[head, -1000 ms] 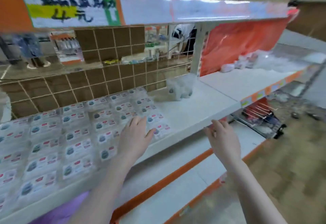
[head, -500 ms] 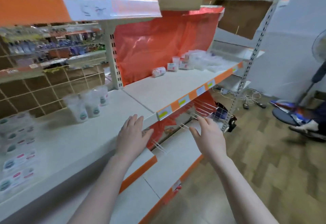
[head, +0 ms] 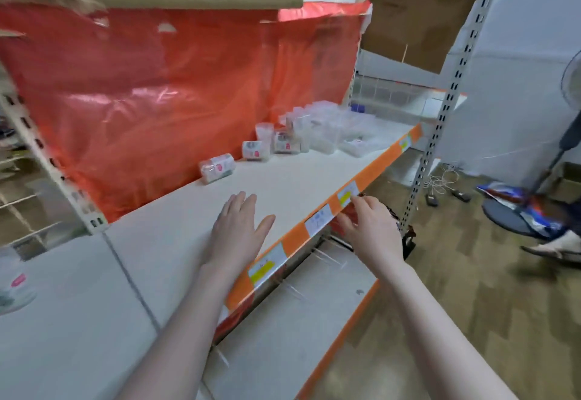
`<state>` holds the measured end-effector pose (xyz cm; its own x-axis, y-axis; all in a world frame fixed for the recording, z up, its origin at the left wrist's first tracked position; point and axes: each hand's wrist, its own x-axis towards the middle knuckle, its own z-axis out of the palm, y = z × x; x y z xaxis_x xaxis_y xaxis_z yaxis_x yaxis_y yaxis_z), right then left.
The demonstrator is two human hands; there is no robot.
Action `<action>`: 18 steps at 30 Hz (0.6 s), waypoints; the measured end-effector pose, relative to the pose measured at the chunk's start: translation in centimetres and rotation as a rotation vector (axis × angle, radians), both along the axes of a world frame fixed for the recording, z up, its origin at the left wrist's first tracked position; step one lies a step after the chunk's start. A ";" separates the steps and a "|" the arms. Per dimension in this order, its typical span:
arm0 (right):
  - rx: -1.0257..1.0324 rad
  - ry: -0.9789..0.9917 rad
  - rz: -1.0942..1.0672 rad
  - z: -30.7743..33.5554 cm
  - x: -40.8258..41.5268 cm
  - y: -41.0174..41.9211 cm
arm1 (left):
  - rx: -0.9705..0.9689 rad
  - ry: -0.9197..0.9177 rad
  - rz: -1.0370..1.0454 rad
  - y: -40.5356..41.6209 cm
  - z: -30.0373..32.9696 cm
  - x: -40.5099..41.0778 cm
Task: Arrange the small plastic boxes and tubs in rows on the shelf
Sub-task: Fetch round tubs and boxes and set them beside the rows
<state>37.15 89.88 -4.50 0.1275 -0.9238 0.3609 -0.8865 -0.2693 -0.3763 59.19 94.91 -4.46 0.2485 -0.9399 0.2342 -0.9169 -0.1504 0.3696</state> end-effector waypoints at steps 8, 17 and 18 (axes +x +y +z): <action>-0.005 0.015 0.006 2.0 -2.5 -15.5 | 0.009 -0.015 -0.004 -13.8 2.3 -1.2; -0.039 0.008 0.182 1.9 -7.8 -32.6 | -0.119 -0.051 0.129 -25.9 1.9 -6.1; -0.030 0.017 0.223 1.9 -8.2 -34.4 | -0.117 -0.035 0.163 -27.0 1.8 -7.1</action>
